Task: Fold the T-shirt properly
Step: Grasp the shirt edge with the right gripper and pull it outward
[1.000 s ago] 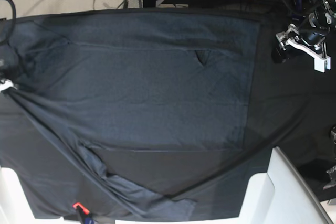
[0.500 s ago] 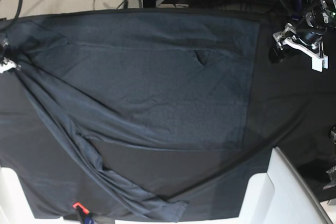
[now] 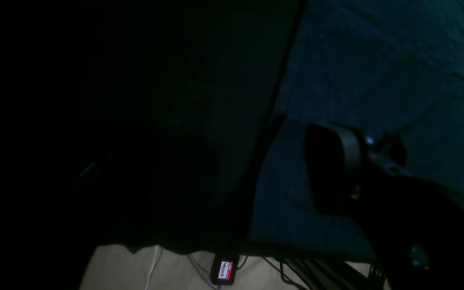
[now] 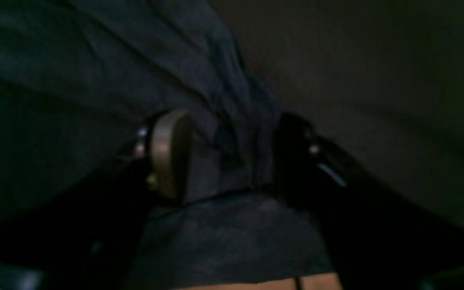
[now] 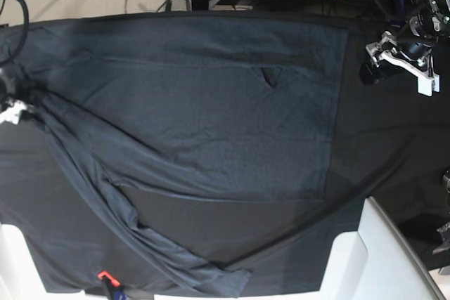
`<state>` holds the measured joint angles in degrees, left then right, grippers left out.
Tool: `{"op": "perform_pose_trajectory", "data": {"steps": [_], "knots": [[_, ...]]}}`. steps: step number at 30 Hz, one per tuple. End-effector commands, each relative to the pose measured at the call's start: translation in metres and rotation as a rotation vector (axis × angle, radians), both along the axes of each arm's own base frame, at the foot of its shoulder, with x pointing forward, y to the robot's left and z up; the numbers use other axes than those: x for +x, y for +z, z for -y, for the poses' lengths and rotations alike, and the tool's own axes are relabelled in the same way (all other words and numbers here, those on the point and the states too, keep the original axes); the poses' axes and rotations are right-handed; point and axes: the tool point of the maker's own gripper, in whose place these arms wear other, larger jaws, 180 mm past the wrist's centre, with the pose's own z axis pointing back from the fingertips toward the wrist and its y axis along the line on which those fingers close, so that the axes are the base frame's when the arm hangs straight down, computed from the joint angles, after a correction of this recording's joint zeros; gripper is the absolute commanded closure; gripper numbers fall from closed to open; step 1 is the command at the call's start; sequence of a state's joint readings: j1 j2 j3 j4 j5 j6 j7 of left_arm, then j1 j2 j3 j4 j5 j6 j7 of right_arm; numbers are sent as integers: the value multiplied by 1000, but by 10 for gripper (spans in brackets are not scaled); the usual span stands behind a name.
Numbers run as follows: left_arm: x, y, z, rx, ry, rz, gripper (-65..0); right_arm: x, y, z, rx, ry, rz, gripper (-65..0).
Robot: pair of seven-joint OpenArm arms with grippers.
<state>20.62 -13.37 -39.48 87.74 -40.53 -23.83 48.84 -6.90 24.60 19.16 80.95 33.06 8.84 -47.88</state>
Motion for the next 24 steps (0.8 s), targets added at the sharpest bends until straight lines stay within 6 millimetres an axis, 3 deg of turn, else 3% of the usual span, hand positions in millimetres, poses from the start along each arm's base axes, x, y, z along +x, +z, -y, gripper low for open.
{"op": "perform_pose_trajectory", "data": {"steps": [1, 7, 13, 19, 24], "knots": [[7, 10, -5, 17, -3, 37, -548, 20, 18, 3, -38, 28, 56, -357], [6, 10, -5, 18, -3, 36, -548, 60, 14, -20, -102, 147, 32, -356], [4, 10, -7, 20, 2, 33, -548, 86, -11, -20, -72, 130, -15, -356], [3, 10, -9, 23, 5, 32, -548, 85, -37, -14, -74, 123, -73, -356], [5, 11, -9, 23, 5, 37, -548, 86, -42, -19, -83, 143, -66, -356]]}}
